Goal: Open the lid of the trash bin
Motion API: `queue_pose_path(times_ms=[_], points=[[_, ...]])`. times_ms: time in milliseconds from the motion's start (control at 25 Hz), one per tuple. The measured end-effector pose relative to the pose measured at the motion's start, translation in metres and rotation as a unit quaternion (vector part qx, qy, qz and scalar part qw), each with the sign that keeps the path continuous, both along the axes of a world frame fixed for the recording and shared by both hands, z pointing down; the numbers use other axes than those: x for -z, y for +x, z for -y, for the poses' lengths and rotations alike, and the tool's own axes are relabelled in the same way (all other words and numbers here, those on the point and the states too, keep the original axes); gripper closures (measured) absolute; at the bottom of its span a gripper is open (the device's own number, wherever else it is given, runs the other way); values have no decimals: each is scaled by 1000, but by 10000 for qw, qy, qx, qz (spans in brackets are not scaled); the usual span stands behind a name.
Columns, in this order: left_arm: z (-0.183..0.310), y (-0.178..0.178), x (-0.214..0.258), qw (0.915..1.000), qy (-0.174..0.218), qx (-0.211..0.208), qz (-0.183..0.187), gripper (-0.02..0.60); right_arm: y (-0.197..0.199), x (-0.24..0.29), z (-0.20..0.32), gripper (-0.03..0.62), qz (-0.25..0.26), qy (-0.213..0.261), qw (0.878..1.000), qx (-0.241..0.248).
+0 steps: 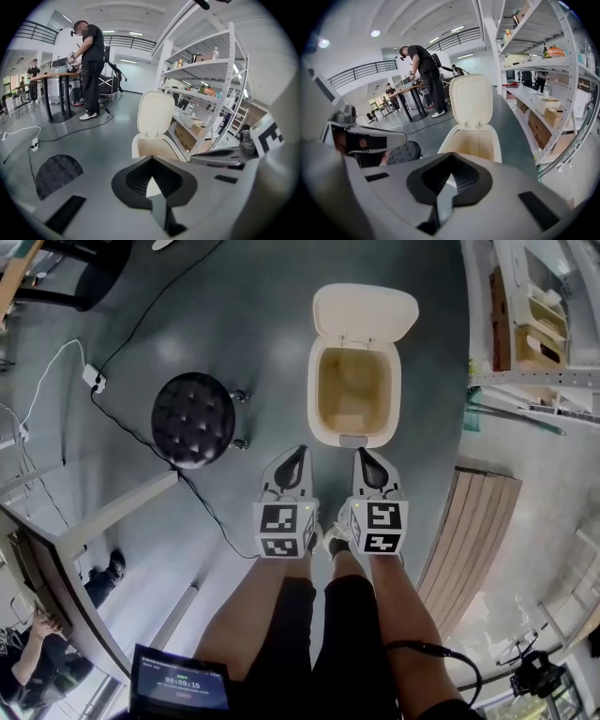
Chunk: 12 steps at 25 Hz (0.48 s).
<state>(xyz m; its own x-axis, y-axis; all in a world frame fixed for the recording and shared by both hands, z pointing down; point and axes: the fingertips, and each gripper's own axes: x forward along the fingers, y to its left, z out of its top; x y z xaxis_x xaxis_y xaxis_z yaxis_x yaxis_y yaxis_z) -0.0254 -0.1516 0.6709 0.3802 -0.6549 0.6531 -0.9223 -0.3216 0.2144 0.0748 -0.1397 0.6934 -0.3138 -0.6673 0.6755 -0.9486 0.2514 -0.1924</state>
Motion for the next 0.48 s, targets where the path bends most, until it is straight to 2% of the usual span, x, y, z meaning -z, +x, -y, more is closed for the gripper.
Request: queue_pose_path(times_ms=[280,480], points=[[2,5,43,9999,98,61,-83,583,3,55,7,597,-426,321,9982,257],[8,8,103,9997,236,-38,-100,583,6,112,4,597,-415,353,9983,207]])
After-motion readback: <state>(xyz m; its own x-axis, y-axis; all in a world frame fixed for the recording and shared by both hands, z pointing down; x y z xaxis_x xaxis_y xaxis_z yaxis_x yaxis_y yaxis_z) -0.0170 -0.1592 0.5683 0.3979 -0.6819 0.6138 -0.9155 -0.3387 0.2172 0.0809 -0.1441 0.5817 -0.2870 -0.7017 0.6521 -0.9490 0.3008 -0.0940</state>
